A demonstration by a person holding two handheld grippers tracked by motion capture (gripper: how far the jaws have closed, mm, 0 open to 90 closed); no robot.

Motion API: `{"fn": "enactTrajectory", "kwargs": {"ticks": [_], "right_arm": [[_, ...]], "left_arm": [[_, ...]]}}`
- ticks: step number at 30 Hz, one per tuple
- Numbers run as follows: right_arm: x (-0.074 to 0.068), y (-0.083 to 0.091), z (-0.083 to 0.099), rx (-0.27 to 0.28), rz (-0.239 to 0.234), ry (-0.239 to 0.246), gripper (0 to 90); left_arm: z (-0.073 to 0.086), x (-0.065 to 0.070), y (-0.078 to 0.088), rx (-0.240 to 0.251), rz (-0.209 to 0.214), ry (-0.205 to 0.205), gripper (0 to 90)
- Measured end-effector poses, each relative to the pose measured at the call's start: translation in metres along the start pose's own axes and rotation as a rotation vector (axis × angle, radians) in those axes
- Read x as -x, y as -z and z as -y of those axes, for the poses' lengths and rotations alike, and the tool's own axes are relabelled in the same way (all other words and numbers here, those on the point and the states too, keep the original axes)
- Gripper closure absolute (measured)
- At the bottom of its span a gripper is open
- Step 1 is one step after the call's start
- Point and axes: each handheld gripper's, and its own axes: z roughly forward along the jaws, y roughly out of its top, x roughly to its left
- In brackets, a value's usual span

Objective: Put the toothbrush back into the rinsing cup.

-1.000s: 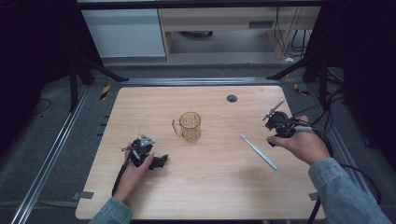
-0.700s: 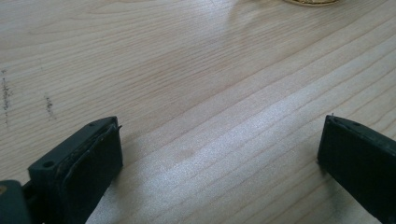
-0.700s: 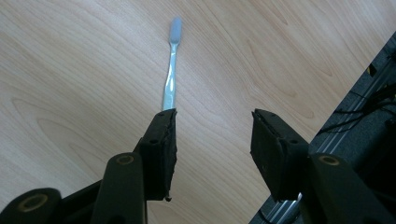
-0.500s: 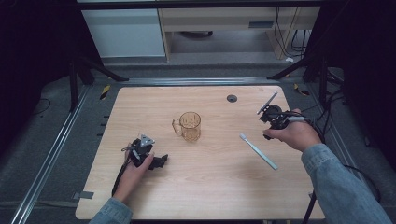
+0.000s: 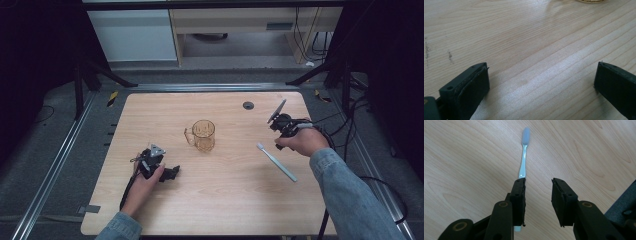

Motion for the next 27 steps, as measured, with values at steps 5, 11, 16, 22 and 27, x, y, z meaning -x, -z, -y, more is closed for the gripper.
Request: {"fn": "enactTrajectory", "kwargs": {"ticks": [5,11,16,22,27], "right_arm": [[-0.001,-0.010,-0.004,-0.001,-0.024,-0.011,65.9],[0.000,-0.021,-0.006,-0.021,-0.037,-0.024,68.0],[0.003,-0.034,-0.006,-0.046,-0.059,-0.027,69.2],[0.004,-0.044,-0.010,-0.058,-0.079,-0.031,70.2],[-0.001,-0.054,-0.014,-0.082,-0.094,-0.026,69.4]], "left_arm": [[0.000,0.000,0.000,0.002,0.001,0.003,0.0],[0.000,0.000,0.000,0.002,0.001,0.003,0.0],[0.000,0.000,0.000,0.002,0.001,0.003,0.0],[0.000,0.000,0.000,0.002,0.001,0.003,0.0],[0.000,0.000,0.000,0.003,0.001,0.004,0.0]]}}
